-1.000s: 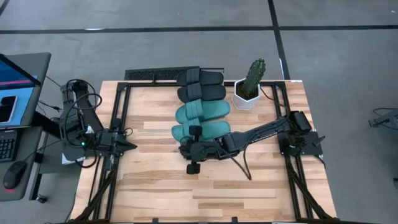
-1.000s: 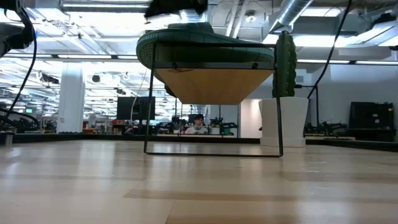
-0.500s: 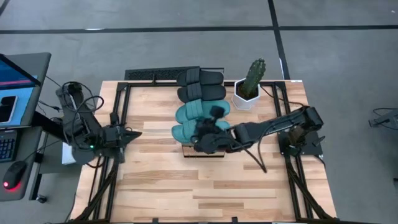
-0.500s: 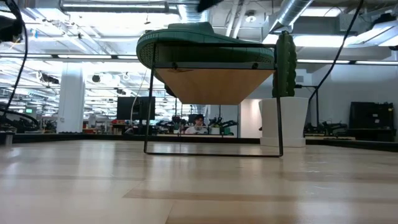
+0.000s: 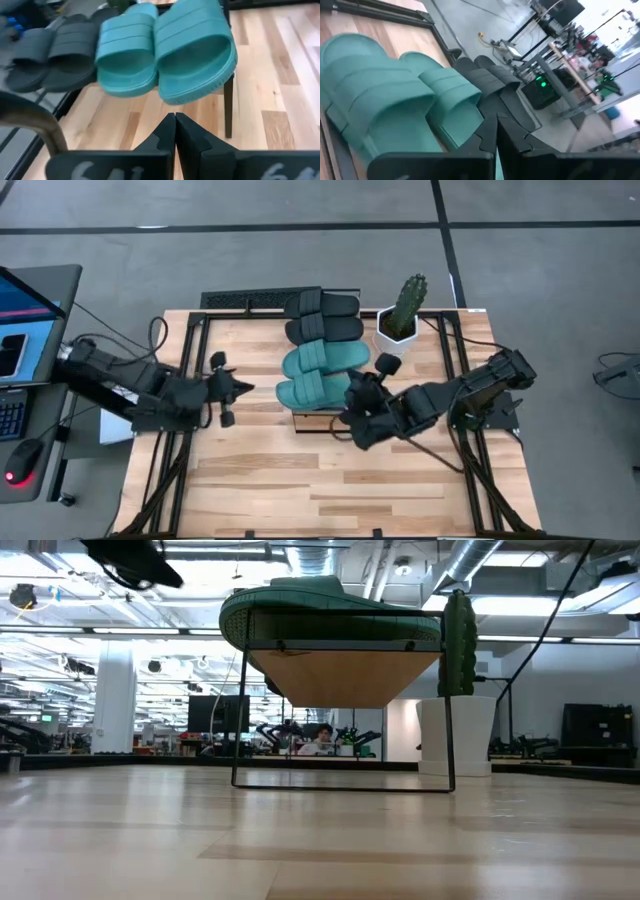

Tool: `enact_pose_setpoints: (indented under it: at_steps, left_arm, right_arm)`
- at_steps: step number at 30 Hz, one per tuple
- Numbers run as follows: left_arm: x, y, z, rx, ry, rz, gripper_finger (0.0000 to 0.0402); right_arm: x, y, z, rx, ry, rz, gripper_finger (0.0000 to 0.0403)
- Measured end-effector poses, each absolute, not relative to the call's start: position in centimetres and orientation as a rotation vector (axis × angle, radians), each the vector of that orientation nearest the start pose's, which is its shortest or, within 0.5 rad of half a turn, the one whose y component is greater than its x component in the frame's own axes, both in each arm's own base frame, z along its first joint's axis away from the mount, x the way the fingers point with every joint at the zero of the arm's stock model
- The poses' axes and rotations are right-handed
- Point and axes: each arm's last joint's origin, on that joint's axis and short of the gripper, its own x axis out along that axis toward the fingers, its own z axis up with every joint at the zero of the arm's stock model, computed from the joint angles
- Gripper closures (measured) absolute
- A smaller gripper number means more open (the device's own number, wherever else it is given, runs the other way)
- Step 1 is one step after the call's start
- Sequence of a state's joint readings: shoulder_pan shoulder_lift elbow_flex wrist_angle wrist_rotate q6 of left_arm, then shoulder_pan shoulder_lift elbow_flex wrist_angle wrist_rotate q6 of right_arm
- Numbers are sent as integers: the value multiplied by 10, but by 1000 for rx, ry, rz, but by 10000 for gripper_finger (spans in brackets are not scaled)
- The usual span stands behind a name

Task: Pick and place slides into the shelf
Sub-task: Adjust the black and green slippers

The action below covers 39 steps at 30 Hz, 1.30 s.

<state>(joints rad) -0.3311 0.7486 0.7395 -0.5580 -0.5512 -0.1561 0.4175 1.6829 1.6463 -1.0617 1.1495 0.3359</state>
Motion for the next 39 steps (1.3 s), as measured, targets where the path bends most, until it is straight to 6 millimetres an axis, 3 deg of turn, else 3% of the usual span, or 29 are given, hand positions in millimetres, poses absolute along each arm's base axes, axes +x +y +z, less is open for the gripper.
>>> enact_pose_setpoints:
  at_steps: [10,17,27,39]
  left_arm:
    - [169,21,266,147,594,128,402]
    - [183,46,252,128,634,-28,401]
    - [209,59,228,90,684,-113,401]
    - [221,63,234,202,616,-97,401]
  right_arm:
    - [294,134,342,-514,640,-762,403]
    - [290,141,342,-500,626,-746,403]
    - [289,143,342,-488,626,-736,403]
    - [289,143,341,-473,645,-716,403]
